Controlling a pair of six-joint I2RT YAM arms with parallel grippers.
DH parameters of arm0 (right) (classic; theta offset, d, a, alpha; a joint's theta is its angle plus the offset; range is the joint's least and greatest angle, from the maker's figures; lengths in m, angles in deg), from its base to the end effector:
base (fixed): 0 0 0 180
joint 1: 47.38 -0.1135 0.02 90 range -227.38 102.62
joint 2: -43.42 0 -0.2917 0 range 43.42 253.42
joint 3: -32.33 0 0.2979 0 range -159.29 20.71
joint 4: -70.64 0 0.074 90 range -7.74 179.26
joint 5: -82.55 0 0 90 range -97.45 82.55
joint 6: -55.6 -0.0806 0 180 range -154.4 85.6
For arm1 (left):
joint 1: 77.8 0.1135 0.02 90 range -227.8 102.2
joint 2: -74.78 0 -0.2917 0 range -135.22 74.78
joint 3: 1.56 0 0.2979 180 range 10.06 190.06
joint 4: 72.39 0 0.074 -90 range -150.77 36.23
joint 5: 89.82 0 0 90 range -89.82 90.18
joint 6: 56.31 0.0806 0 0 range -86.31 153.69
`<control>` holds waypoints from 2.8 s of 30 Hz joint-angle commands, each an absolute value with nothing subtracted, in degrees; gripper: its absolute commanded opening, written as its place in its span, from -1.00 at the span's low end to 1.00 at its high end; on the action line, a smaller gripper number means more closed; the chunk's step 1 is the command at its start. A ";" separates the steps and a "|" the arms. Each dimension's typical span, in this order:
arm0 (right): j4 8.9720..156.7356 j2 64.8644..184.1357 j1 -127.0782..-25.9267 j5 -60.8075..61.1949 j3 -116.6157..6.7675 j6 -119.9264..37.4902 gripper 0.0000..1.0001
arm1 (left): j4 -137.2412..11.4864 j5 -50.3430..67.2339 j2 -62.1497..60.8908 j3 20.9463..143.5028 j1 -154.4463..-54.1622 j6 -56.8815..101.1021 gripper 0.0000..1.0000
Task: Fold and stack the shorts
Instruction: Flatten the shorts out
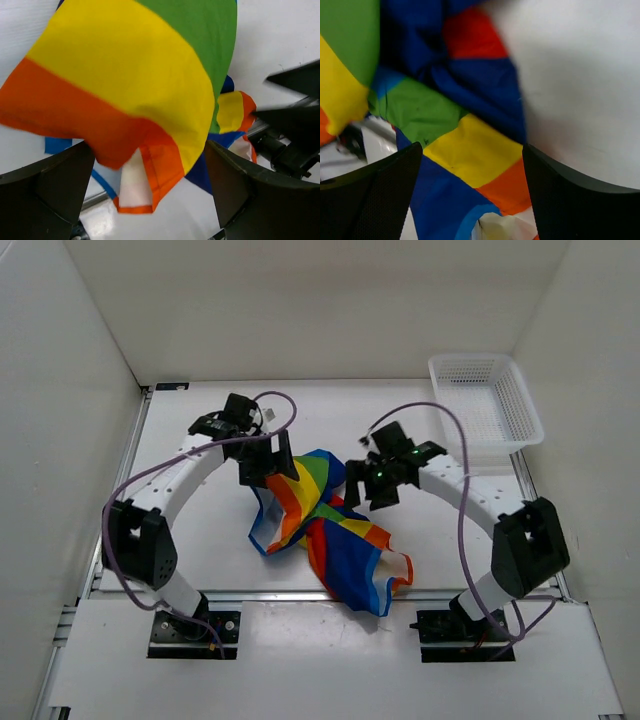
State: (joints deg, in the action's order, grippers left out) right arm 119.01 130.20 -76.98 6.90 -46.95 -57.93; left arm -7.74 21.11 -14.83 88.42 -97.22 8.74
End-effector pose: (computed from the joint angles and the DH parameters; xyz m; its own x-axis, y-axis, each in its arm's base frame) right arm 0.3243 0.2072 0.2400 -0.8992 -0.0660 -0.4325 -0.2623 0.8726 0.4121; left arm 0.3495 -0.1537 0.2726 -0.9630 -0.0782 -0.2577 0.0557 0.8783 -0.4749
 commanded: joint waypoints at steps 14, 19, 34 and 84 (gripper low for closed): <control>121.45 144.22 -83.79 4.60 -64.25 -53.30 -1.00 | -6.12 21.63 -29.01 113.03 -93.98 7.59 -0.80; 126.98 149.66 -74.38 -1.63 -95.96 -52.16 -1.00 | -0.39 21.63 -32.53 139.79 -89.94 4.53 -0.80; 119.17 135.18 -75.32 -14.02 -70.68 -48.55 -0.63 | -9.78 18.73 -6.27 101.42 -105.03 -4.00 -0.17; 117.52 123.05 -62.94 -0.25 -41.25 -76.84 0.81 | -11.02 8.89 -36.34 101.43 -77.46 1.79 -0.80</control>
